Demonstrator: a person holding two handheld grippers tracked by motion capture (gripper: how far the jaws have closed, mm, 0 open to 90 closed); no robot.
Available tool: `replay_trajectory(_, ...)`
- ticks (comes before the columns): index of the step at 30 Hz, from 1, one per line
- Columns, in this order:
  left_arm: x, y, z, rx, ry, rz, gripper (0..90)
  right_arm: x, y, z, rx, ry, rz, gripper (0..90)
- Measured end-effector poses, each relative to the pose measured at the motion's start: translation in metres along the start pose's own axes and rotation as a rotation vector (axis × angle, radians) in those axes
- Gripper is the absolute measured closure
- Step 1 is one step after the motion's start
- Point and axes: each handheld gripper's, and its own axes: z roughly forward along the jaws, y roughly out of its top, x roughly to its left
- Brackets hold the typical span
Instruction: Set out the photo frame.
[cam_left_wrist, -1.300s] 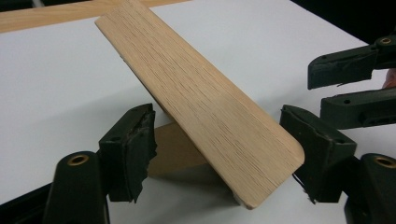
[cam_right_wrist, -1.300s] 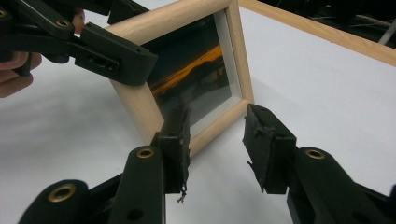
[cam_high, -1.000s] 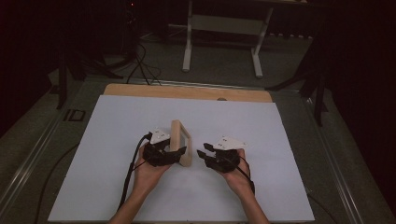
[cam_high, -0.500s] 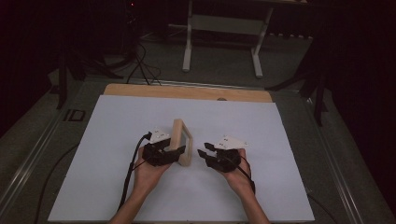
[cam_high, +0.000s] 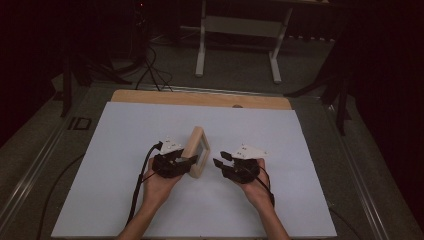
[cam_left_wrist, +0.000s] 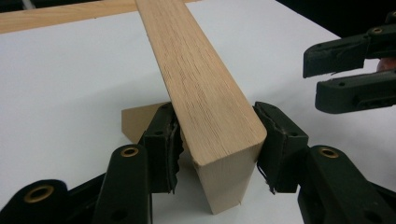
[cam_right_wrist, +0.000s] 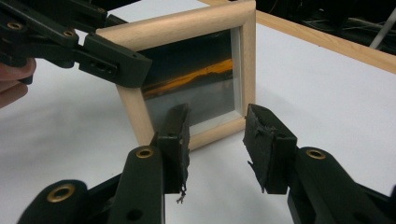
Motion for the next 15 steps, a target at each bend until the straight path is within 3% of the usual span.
replay_trajectory(4, -0.001, 0.000, 0.000, 0.003, -0.009, 0.011, 57.6, -0.001, 0.001, -0.001, -0.005, -0.005, 0.007, 59.8)
replay_trajectory(15, -0.014, 0.001, 0.002, 0.022, -0.009, 0.111, 60.0, -0.006, 0.012, -0.008, -0.049, -0.028, 0.018, 61.4)
